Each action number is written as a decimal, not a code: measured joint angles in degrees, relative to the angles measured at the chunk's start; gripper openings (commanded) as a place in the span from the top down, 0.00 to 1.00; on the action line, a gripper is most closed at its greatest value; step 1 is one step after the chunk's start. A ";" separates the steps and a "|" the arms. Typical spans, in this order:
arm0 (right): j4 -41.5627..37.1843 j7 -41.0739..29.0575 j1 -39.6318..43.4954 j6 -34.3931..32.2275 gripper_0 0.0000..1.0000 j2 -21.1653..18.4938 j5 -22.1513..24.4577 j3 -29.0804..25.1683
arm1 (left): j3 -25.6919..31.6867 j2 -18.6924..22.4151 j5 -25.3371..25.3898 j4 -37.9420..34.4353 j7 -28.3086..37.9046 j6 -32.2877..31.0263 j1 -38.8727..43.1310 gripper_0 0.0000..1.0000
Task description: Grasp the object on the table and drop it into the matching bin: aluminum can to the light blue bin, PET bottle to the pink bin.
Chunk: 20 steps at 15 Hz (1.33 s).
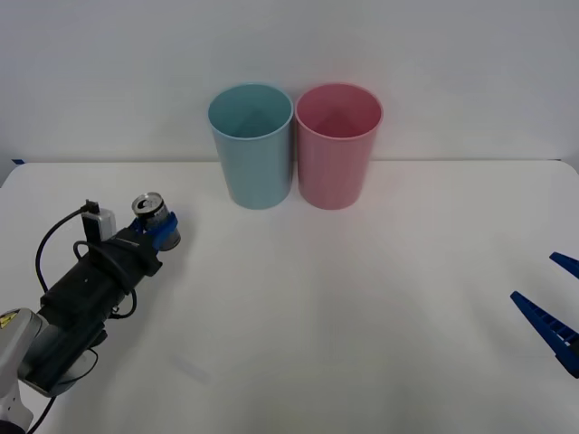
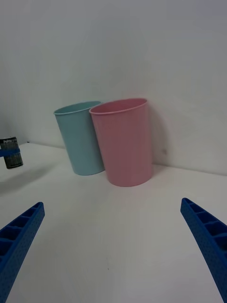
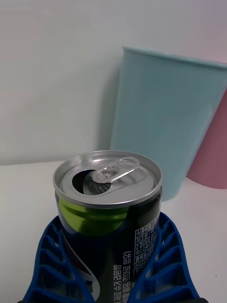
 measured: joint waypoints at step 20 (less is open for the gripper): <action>0.00 0.00 0.00 0.00 0.00 0.00 0.00 0.00 | 10.90 4.76 -18.02 -17.09 34.29 -13.61 -9.73 0.99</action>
